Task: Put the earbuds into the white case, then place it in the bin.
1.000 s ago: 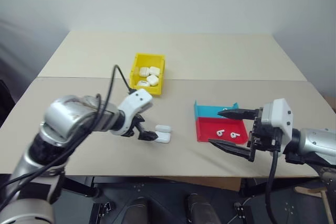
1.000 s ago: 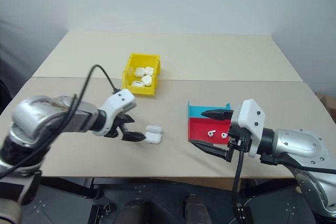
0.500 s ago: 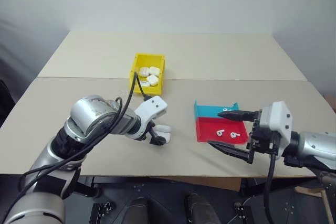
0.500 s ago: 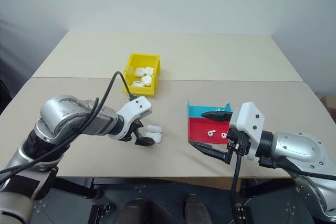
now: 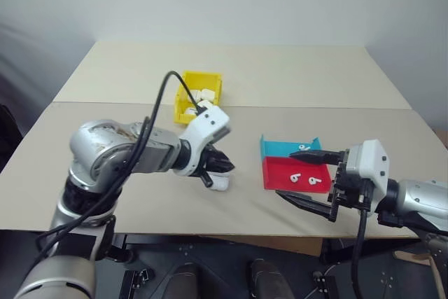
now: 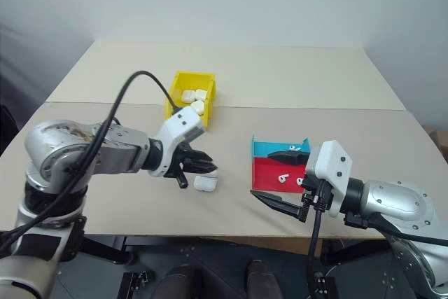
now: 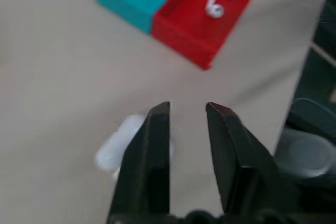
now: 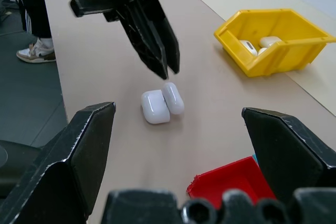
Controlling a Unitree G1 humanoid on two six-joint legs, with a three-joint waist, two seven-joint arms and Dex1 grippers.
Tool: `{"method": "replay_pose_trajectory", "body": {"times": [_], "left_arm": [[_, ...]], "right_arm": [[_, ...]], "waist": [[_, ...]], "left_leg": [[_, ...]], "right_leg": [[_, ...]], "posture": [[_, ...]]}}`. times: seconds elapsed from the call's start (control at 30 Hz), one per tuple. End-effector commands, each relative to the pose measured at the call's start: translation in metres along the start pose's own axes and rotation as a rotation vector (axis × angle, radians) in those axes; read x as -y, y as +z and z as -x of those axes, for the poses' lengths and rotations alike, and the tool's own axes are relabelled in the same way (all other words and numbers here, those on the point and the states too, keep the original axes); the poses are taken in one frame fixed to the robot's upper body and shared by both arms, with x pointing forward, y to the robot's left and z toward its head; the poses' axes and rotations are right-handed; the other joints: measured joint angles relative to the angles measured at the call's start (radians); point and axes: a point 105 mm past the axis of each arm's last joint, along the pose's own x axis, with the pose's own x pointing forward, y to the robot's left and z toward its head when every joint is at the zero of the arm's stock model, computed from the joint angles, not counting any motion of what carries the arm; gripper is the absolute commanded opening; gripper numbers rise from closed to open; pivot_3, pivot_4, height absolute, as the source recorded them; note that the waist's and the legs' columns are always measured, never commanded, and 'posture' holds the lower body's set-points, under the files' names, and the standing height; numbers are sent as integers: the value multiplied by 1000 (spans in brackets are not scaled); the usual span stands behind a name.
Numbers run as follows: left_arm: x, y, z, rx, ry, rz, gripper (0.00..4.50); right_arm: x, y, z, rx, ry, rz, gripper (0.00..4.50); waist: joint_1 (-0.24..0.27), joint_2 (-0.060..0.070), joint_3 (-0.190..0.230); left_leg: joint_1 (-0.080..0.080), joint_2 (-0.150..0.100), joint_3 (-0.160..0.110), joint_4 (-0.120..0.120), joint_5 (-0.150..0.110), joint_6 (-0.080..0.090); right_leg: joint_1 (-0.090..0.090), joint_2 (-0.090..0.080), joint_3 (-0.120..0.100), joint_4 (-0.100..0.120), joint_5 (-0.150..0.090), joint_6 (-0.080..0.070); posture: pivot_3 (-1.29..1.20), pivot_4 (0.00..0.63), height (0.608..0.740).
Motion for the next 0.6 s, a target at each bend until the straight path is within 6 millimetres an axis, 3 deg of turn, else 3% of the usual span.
{"method": "replay_pose_trajectory", "body": {"times": [0.03, 0.3, 0.47, 0.6], "left_arm": [[3, -3, -15, -51, -21, -2, 32], [-12, -19, -51, -156, 57, 43, 32], [-20, -35, -55, -237, 110, 38, 32], [-32, -51, -46, -296, 170, 35, 32]], "right_arm": [[0, 11, 1, 32, -15, 59, 4500], [1, 13, 2, 34, -41, 62, 4500], [-2, 13, 2, 34, -42, 54, 4500], [-3, 13, 2, 34, -40, 51, 4500]], "waist": [[0, 0, 0], [-2, 0, 0], [-1, 0, 0], [-3, 0, 0]], "left_leg": [[0, 0, 0, 0, 0, 0], [0, 0, -1, 0, 0, 0], [0, 0, -2, 0, 0, 0], [0, 0, -3, 0, 0, 0]], "right_leg": [[0, 0, 0, 0, 0, 0], [0, 0, 1, 0, 0, 0], [0, 0, 1, 0, 0, 0], [0, 0, 1, 0, 0, 0]], "posture": [[0, 150, 740], [0, 150, 740], [0, 150, 740], [0, 150, 740]]}}
